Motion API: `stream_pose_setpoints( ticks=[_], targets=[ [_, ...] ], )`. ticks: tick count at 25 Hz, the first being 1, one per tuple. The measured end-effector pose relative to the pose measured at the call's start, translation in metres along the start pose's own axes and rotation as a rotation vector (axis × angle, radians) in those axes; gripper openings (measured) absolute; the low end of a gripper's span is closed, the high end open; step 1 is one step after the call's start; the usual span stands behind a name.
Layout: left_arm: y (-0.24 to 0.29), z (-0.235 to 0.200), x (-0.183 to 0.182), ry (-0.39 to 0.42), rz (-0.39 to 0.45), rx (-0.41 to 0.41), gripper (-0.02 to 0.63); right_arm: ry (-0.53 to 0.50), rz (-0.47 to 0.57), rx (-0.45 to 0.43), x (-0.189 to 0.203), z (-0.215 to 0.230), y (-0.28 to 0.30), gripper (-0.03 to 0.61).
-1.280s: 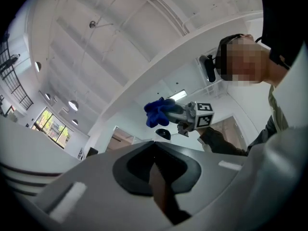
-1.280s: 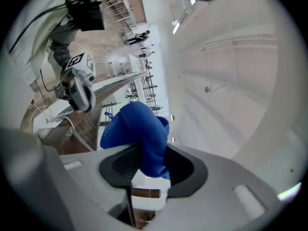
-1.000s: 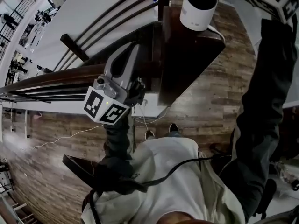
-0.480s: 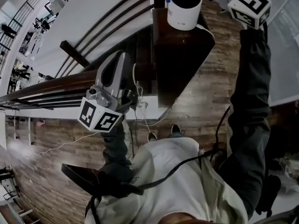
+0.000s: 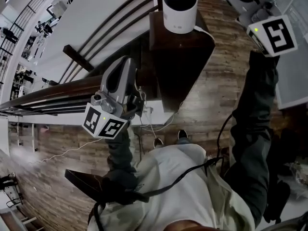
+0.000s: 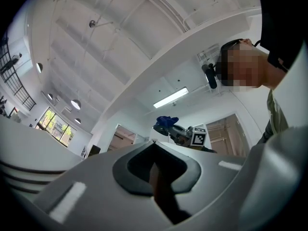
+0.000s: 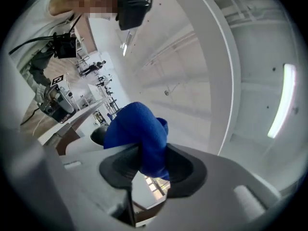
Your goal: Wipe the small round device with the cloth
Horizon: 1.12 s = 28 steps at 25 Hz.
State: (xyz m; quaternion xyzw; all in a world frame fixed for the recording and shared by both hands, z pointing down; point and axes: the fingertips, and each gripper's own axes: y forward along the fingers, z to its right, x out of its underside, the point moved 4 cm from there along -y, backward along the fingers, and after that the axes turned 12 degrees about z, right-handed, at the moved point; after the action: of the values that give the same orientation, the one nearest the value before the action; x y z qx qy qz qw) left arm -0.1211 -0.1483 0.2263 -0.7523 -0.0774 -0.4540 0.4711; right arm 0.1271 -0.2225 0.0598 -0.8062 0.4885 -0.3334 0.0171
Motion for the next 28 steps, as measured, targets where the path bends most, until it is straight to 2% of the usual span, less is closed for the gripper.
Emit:
stream_pose_setpoints(
  ticks=[3, 6, 12, 17, 23, 28],
  targets=[
    [0.013, 0.002, 0.001, 0.017, 0.009, 0.021, 0.002, -0.132, -0.011, -0.008, -0.028, -0.023, -0.004, 0.141],
    [0.03, 0.002, -0.01, 0.06, 0.028, 0.052, 0.002, -0.204, -0.054, -0.034, -0.029, -0.044, -0.002, 0.141],
    [0.065, 0.007, -0.027, 0.11, 0.044, 0.115, 0.002, -0.158, -0.175, -0.017, -0.013, -0.065, -0.018, 0.141],
    [0.08, 0.013, -0.022, 0.113, 0.044, 0.136, 0.002, -0.128, -0.291, -0.074, -0.002, -0.095, -0.04, 0.141],
    [0.097, 0.021, -0.028, 0.112, 0.062, 0.173, 0.002, -0.221, -0.216, 0.106, -0.035, -0.058, -0.023, 0.141],
    [0.096, 0.029, -0.025, 0.102, 0.072, 0.189, 0.002, -0.412, -0.337, 0.072, -0.034, -0.085, -0.011, 0.141]
  ],
)
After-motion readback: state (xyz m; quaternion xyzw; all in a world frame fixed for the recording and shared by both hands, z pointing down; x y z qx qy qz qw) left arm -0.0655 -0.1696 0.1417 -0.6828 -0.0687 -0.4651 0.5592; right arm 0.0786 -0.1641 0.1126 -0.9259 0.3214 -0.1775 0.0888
